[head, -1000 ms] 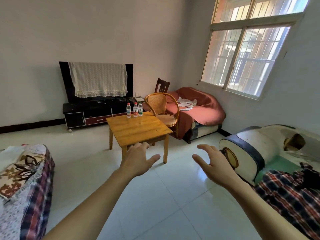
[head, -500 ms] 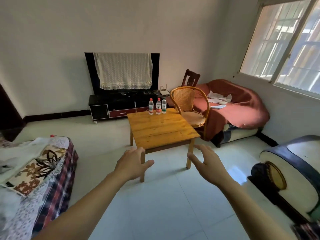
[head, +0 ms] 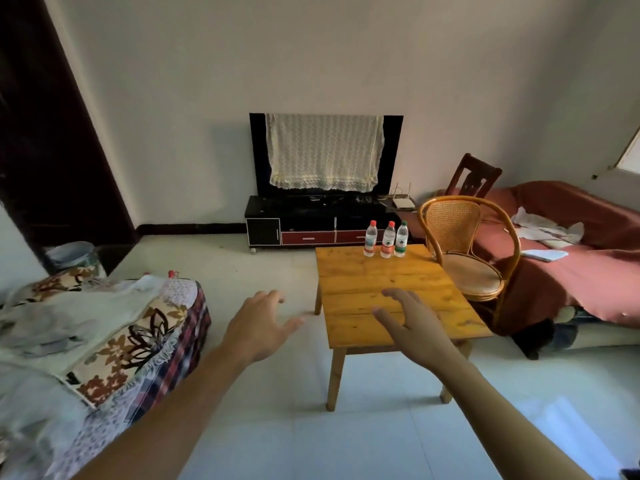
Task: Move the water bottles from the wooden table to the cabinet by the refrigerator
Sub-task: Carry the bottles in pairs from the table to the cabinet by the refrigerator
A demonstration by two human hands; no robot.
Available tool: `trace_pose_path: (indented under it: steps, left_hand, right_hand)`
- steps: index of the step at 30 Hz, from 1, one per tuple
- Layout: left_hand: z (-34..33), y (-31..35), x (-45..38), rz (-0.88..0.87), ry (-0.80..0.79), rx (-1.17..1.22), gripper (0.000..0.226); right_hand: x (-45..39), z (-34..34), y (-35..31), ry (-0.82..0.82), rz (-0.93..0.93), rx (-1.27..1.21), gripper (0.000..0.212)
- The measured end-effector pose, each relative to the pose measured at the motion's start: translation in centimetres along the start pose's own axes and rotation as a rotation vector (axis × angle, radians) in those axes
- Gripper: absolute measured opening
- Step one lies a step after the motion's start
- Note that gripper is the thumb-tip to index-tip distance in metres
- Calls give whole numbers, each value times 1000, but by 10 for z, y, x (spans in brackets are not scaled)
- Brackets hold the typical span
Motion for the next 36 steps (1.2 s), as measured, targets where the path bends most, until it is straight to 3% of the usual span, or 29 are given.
trace_pose_path:
  steps: [13,19,31,36]
  left_hand:
    - [61,-104,-215,-84,1,113,61]
    - [87,-159,-299,-88,10,110,61]
    - [134,-198,-495,-101,62,6,55]
    - [133,-201,-574,-126,-3,17,56]
  right_hand:
    - [-221,-67,-72,34,-47,81,53]
    - [-324,-108,-98,29,27,107,53]
    - [-526,-136,-82,57,-40,-23,58]
    - [-582,-134,-72,63,-88,-12,55]
Point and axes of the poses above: each hand's wrist, its own x-axis away from the middle knuckle, its own z-axis out of the back of the hand, y = z × x, the point moved 5 cm from there along -x, towards the middle knuckle, and after that the axes turned 5 degrees about -y, right-handed, at the moved point
